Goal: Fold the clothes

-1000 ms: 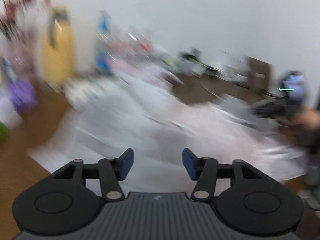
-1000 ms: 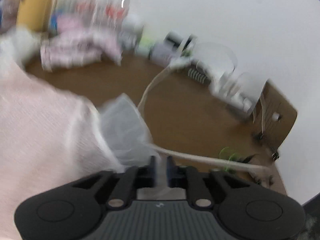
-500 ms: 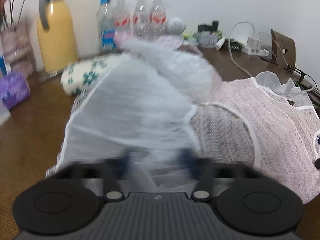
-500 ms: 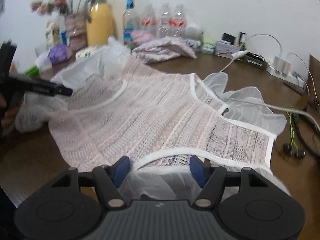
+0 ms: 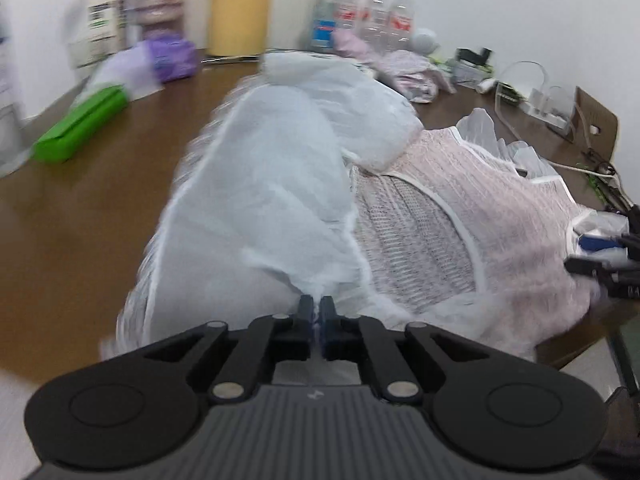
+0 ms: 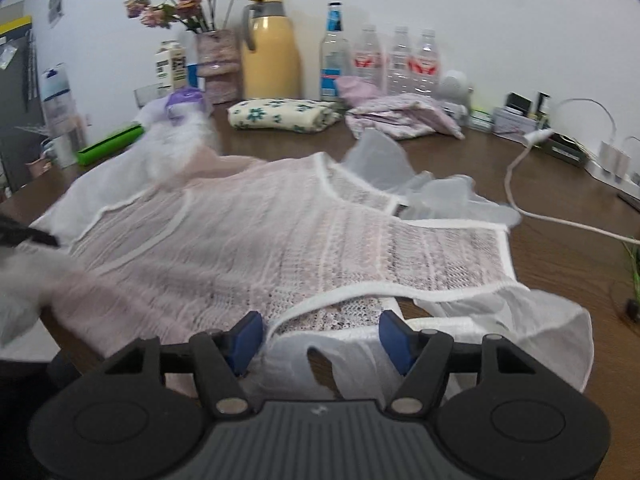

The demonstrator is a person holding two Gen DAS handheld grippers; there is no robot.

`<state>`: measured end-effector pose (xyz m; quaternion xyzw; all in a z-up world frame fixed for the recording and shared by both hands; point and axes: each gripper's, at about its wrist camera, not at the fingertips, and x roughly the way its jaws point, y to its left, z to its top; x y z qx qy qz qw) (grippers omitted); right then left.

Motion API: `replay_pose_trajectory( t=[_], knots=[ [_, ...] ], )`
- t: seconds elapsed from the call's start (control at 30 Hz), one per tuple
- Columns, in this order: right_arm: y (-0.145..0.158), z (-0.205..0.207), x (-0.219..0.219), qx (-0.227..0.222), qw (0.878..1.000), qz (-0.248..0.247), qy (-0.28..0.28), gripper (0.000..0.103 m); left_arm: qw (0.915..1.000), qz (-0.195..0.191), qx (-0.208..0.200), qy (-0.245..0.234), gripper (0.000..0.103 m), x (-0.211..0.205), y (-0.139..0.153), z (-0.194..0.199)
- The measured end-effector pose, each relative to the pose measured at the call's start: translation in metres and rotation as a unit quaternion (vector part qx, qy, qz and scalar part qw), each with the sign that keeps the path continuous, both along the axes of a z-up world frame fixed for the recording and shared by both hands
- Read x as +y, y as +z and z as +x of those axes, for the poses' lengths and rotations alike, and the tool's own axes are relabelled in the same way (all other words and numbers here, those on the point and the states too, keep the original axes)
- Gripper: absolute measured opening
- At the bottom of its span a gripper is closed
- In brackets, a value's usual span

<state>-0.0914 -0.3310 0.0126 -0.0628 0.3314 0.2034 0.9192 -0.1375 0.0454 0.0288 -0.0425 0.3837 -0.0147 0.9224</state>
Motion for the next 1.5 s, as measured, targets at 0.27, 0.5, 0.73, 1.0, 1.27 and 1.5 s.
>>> replay_pose_trajectory(
  t=[0.27, 0.5, 0.73, 1.0, 1.27, 1.5],
  knots=[
    [0.011, -0.015, 0.021, 0.040, 0.999, -0.007, 0.030, 0.065, 0.9942, 0.025, -0.095, 0.044, 0.044, 0.027, 0.045, 0.041],
    [0.061, 0.049, 0.038, -0.030, 0.997, -0.025, 0.061, 0.061, 0.9820, 0.064, -0.123, -0.127, 0.064, -0.013, 0.057, 0.136],
    [0.040, 0.198, 0.098, 0.049, 0.994, -0.048, 0.085, 0.044, 0.9938, 0.056, -0.014, -0.095, 0.019, -0.002, 0.002, 0.208],
    [0.010, 0.212, 0.089, 0.019, 0.999, -0.028, -0.005, 0.005, 0.9945, 0.095, -0.042, 0.015, 0.001, 0.023, -0.004, 0.226],
    [0.020, 0.216, 0.069, 0.031, 0.999, 0.029, 0.016, 0.034, 0.9777, -0.017, -0.053, -0.202, 0.077, -0.005, 0.030, 0.229],
    [0.009, 0.215, 0.073, 0.011, 0.999, 0.020, 0.027, 0.007, 0.9868, 0.008, -0.017, -0.161, 0.004, -0.010, 0.004, 0.250]
  ],
)
